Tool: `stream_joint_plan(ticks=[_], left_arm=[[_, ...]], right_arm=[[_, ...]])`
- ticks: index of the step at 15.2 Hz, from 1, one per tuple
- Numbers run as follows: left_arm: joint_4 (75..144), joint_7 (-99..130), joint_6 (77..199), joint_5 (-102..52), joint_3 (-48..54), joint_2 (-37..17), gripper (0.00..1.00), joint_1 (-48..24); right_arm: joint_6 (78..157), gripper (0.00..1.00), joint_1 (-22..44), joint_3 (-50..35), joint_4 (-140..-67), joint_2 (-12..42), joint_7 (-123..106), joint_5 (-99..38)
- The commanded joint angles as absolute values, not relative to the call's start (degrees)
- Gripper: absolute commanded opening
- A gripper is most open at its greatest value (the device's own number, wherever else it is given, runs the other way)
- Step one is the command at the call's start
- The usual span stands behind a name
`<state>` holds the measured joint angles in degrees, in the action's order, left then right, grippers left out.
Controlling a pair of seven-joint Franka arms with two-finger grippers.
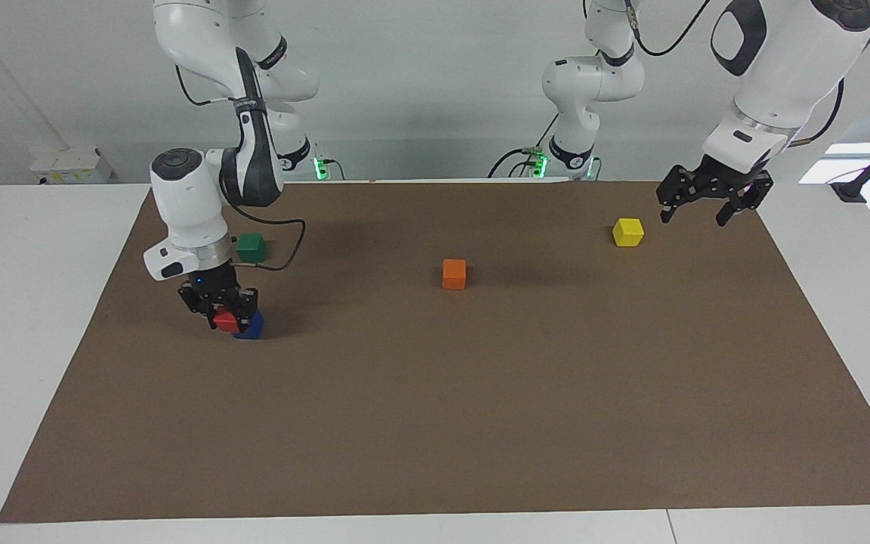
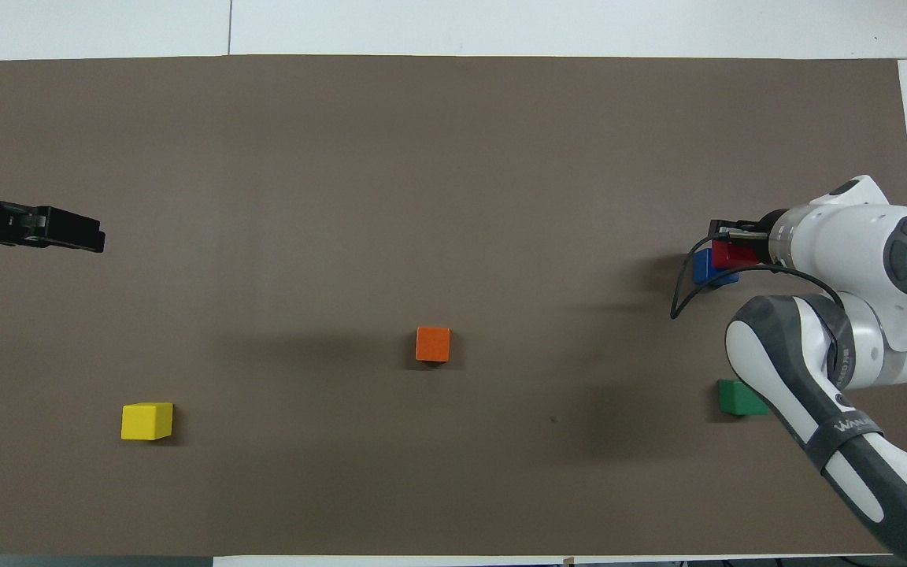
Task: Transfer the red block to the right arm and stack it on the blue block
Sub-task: 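Lower the red cube onto the blue cube with the right gripper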
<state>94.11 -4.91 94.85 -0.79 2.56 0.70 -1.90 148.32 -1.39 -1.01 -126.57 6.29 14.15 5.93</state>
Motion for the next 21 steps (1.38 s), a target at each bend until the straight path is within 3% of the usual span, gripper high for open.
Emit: stream_joint_plan(ticks=[1,21], left_arm=[[94.84,-5.54,93.88,0.69,1.85,1.41,1.0,-2.38],[95.27,-5.36,91.14,1.67,1.49,2.37,1.0,-1.93]], right_arm=[[149.59,0.0,-0.62,-1.41,-127.79,5.89,15.55,7.38],[148.27,0.0,-2.02,-1.32,-129.46,5.1,14.24,7.38]])
